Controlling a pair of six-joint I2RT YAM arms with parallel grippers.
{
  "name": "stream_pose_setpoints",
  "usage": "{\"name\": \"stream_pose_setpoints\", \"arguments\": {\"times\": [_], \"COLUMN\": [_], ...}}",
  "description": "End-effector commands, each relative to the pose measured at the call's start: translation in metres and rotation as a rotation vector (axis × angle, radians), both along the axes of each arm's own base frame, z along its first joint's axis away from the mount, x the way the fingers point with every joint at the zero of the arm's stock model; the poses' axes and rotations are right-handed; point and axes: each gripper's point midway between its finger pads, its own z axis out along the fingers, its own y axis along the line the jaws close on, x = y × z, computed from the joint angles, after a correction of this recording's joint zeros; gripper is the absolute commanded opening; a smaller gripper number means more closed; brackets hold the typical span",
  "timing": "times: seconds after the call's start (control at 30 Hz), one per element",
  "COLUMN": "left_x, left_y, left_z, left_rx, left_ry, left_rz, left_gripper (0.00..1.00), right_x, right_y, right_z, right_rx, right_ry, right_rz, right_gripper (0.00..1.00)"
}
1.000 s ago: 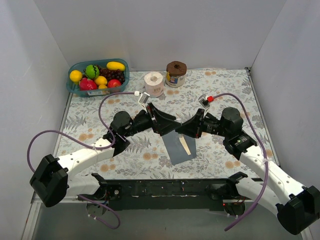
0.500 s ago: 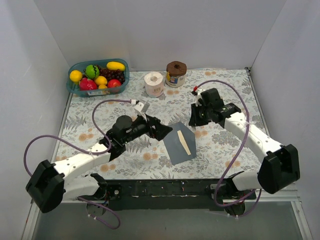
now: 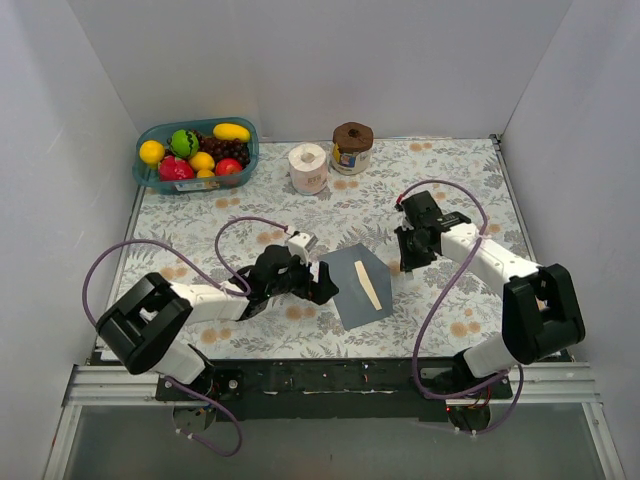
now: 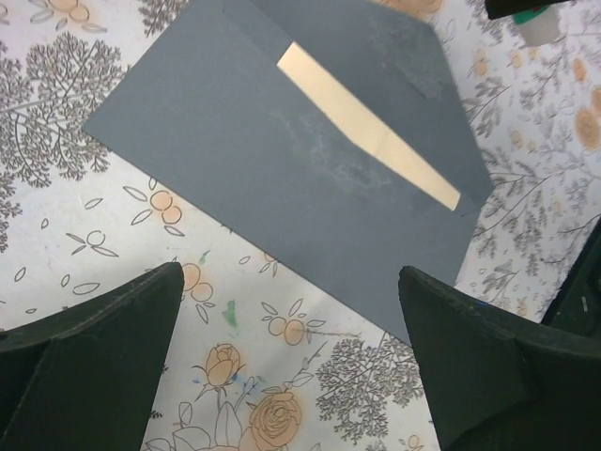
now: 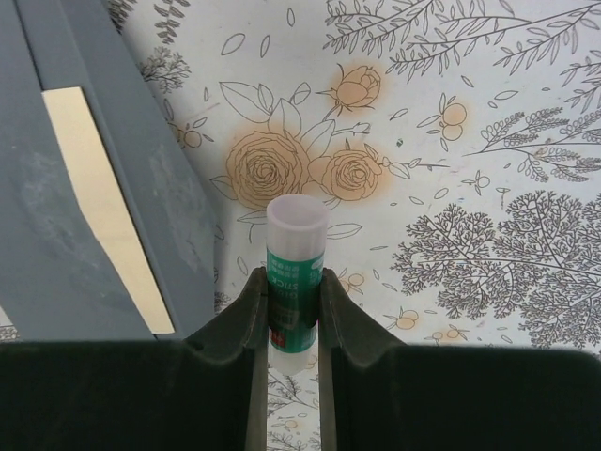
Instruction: Place the letter into the envelope and seal it
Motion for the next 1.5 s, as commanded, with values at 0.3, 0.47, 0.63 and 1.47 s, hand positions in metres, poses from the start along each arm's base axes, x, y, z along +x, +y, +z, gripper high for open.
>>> {"name": "stream_pose_setpoints", "arguments": {"times": [0.3,0.47,0.63,1.47], "left_x": [0.009,0.011,0.014,-0.008], "left_y": [-0.011,-0.019,-0.028,-0.039], "left_z": [-0.015,0.001,0.017,-0.054], "left_rx": [0.08,0.061,0.013,0.062], "left_ry": [-0.051,-0.09,-0.11,0.092], "left_rz": [-0.032,-0.043,-0.058,-0.146], "left_gripper": [0.86,0.46,0.0,0.0], "right_x": [0.011,0.008,0.006,-0.007], "right_y": [0.004,0.004,0.004,0.045], "right_z": [-0.031,-0.034,-0.035,-0.012], "right_rx": [-0.004,0.004,0.012,0.245], "right_ry": [0.03,0.033,0.031,0.029], "right_rz": [0.027,0.031,0.03,0.198], "right_gripper": [0.01,0.01,0.01,0.01]}}
